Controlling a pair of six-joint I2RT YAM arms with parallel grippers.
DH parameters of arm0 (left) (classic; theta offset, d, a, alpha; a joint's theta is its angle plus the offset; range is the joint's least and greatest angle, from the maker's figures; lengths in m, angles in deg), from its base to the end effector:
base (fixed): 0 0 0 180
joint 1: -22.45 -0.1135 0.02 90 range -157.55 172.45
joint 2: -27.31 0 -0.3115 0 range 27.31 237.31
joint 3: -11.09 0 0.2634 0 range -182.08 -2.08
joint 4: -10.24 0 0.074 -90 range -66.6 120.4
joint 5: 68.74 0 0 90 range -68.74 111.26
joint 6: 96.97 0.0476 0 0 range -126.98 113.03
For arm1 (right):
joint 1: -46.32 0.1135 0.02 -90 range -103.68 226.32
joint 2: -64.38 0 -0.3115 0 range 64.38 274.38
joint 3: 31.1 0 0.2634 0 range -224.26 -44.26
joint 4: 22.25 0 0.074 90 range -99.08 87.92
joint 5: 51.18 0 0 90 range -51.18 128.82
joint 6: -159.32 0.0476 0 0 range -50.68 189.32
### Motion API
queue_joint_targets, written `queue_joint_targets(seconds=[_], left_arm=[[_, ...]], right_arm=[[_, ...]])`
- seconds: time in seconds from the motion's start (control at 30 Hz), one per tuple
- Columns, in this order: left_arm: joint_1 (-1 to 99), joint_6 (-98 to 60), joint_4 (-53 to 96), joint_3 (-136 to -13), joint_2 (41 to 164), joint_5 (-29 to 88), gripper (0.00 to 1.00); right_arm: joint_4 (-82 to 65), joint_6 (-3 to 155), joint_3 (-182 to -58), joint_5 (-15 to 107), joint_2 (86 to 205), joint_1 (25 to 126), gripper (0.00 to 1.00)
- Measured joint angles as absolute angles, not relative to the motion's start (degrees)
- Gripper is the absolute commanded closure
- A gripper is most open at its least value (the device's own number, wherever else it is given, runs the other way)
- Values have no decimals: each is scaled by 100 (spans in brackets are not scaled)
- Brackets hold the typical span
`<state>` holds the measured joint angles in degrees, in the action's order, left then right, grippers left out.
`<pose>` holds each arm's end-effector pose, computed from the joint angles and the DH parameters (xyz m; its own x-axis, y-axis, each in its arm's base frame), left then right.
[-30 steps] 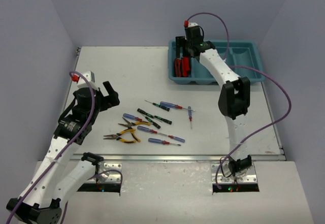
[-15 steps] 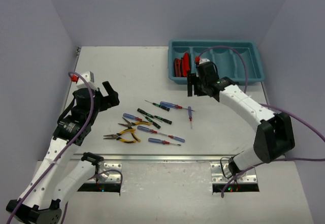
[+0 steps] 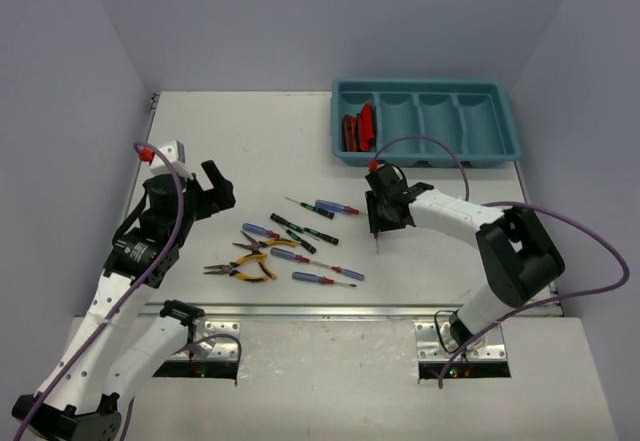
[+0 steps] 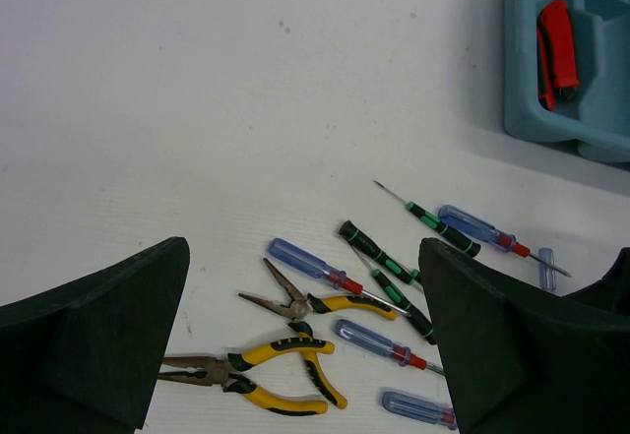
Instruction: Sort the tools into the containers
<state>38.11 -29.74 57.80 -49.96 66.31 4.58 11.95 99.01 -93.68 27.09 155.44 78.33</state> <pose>0.1289 -0.0219 0.3569 -0.3859 -0.2769 -0.8800 -0.1521 0.9599 -0.2353 0.2702 0.1575 0.1922 -0.8723 0.0266 -0.4882 -0.0090 0.9975 0.0704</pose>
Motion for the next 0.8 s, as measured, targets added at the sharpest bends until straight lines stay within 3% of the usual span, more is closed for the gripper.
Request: queue_joint_targets(seconds=[0.13,0.23,0.4,0.8], left_arm=[[3811,-2972,5780,-4996,6631,485,0],[3811,-2974,5779,-4996,6631,497,0],[3811,-2972,5773,-4996,6631,505,0],[3811,-2970,5766,-4996,6631,543,0]], right_arm=[[1014,9927,-9431,2749,16070,7833,60],[961,9937,-9554,2795,16286,7833,68],[859,9938,-9831,2806,16555,7833,100],[1539,9827,-9804,1604,16379,7829,100]])
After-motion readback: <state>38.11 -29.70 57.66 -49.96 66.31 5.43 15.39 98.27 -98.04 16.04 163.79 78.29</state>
